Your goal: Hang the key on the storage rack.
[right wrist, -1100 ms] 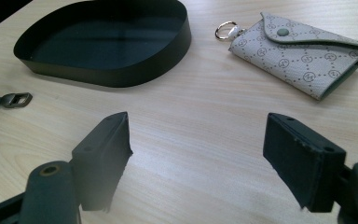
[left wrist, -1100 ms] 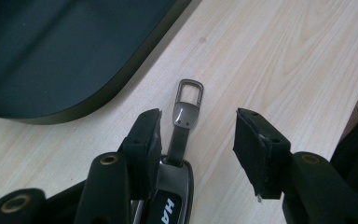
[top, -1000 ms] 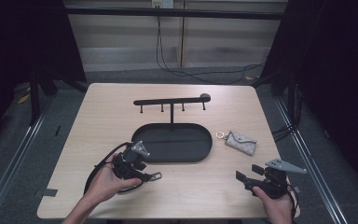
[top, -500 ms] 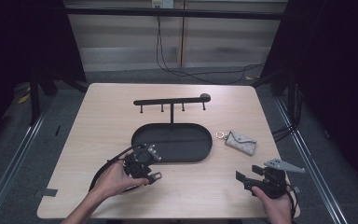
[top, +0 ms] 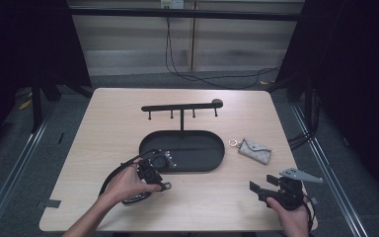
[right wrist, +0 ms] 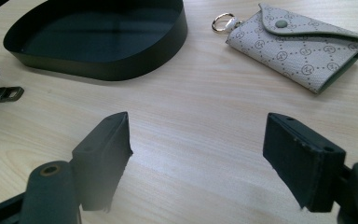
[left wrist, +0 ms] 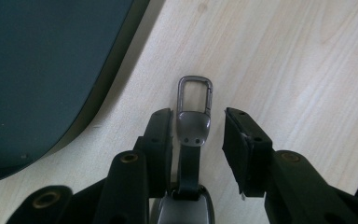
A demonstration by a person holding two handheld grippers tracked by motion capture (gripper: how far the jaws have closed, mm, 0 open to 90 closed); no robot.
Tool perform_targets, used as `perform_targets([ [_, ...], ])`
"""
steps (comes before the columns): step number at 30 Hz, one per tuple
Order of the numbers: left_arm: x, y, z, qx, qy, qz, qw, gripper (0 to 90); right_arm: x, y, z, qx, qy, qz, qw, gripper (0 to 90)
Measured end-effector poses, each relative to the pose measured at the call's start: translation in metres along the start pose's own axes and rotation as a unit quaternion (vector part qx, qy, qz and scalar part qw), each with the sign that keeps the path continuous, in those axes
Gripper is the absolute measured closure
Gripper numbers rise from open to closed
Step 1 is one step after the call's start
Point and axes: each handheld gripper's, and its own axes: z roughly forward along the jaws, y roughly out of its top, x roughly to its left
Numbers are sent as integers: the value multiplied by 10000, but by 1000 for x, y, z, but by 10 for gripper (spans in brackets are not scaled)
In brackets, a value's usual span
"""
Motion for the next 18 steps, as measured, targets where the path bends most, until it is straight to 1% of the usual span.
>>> perform_targets([
  [2, 1, 1, 3, 87, 37, 39, 9999, 626, 0, 0, 0, 3, -1, 5, 10000, 232],
  [3, 1, 1, 4, 119, 22, 38, 9999, 626, 0, 0, 0, 5, 0, 5, 10000, 232],
  [5, 1, 2, 6, 153, 64, 53, 9998, 639, 0, 0, 0, 6, 4, 4, 10000, 232],
  [6, 1, 3, 7, 202, -16, 66, 9998, 642, 0, 0, 0, 4, 4, 7, 10000, 232],
  [7, 1, 3, 8, 259, -53, 95, 9996, 641, 0, 0, 0, 2, 6, 16, 10000, 232],
  [8, 1, 4, 8, 244, -31, 115, 9996, 641, 0, 0, 0, 0, 5, 17, 10000, 232],
  [9, 1, 5, 8, 223, -38, 68, 9997, 641, 0, 0, 0, 8, 8, 22, 10000, 232],
  [10, 1, 6, 8, 274, -36, 107, 9996, 640, 0, 0, 0, 12, 12, 20, 10000, 232],
  [11, 0, 6, 9, 283, -49, 95, 9995, 641, 0, 0, 0, 9, 12, 22, 10000, 232],
  [12, 0, 7, 9, 320, -42, 128, 9994, 641, 0, 0, 0, 11, 13, 21, 10000, 232],
  [14, -1, 8, 12, 370, -6, 105, 9993, 641, 0, 0, 0, 18, 19, 23, 10000, 232],
  [15, 0, 9, 12, 438, 112, 116, 9989, 651, 0, 0, 0, 16, 22, 24, 10000, 232],
  [16, 1, 9, 13, 449, 147, 96, 9988, 658, 0, 0, 0, 12, 29, 29, 10000, 232],
  [17, 1, 9, 14, 405, 124, 88, 9991, 680, -1, 0, 0, 2, 39, 32, 10000, 232],
  [18, 1, 9, 15, 456, 85, 137, 9988, 688, -1, 0, 0, 3, 52, 47, 10000, 232],
])
